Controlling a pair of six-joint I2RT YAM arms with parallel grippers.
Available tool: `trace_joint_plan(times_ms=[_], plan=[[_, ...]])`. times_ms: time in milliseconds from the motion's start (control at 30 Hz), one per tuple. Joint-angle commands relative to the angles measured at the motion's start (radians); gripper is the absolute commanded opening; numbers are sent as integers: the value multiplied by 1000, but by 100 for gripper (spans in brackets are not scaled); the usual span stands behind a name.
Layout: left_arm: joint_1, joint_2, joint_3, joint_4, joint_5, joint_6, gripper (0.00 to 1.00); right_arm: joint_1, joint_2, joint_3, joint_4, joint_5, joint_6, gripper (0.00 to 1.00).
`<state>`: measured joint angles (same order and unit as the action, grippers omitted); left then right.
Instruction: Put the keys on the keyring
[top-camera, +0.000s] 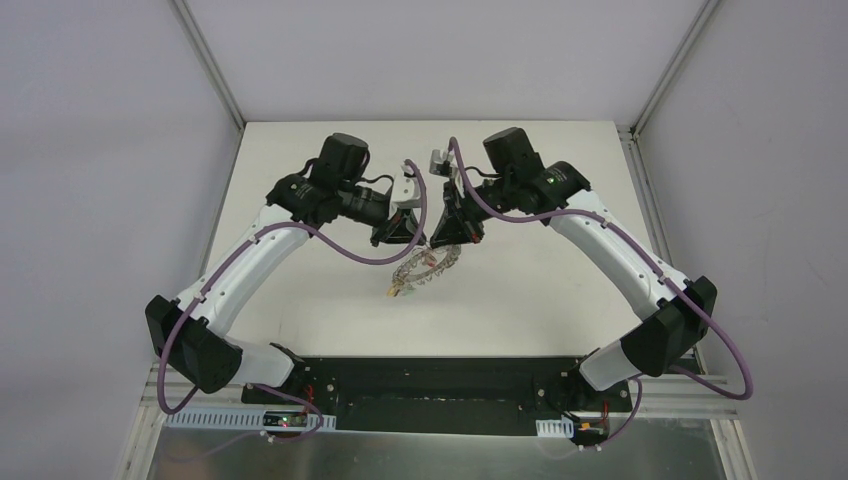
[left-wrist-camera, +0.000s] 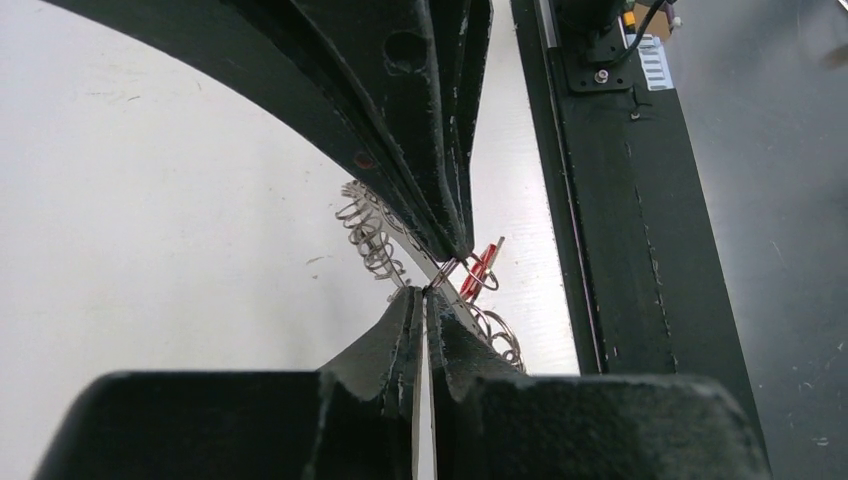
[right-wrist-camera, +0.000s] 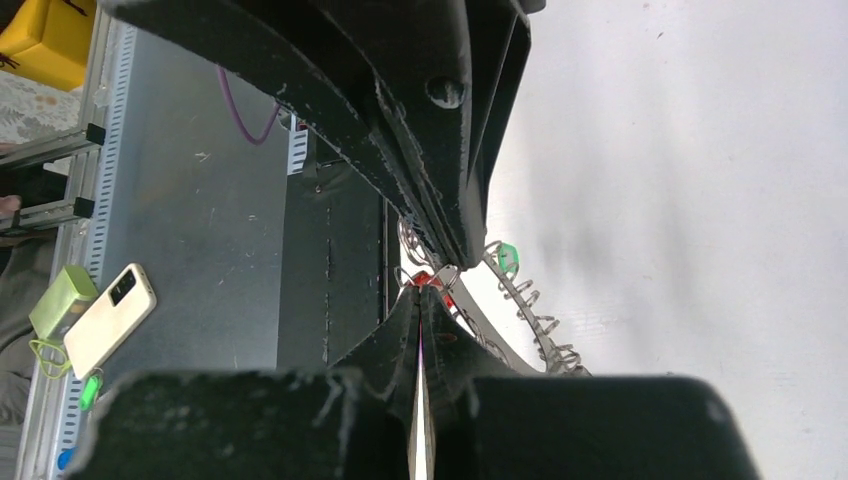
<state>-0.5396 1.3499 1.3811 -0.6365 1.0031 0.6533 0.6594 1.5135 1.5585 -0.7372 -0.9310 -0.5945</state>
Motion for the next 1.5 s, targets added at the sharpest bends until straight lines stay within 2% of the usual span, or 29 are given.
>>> trace_joint_plan(times_ms=[0, 267, 400, 533, 633, 733, 1000, 1033, 1167, 1467], plan=[[-24, 5, -20, 31, 85, 10, 7, -11, -11, -1, 69, -54, 17, 0], [-28, 11, -16, 39, 85, 12, 10, -18, -9, -9, 78, -54, 25, 0], [-28, 8, -18, 32, 71, 16, 6, -24, -13, -23, 79, -48, 23, 0], [-20, -22, -35, -21, 1, 57, 6, -61, -50, -104, 106, -57, 15, 0], [-2, -51, -57, -66, -81, 66, 10, -72, -85, -187, 134, -17, 16, 0], [5, -91, -97, -81, -173, 60, 13, -71, -118, -284, 181, 36, 14, 5], [15, -175, -187, -85, -417, -86, 20, -57, -58, -348, 280, 243, 55, 35], [18, -185, -196, -92, -442, -96, 22, -52, -43, -349, 300, 264, 65, 39], [41, -239, -221, -132, -526, -116, 31, -32, 51, -317, 363, 362, 100, 44], [146, -356, -283, -205, -573, -151, 69, 2, 340, -133, 425, 472, 180, 51]])
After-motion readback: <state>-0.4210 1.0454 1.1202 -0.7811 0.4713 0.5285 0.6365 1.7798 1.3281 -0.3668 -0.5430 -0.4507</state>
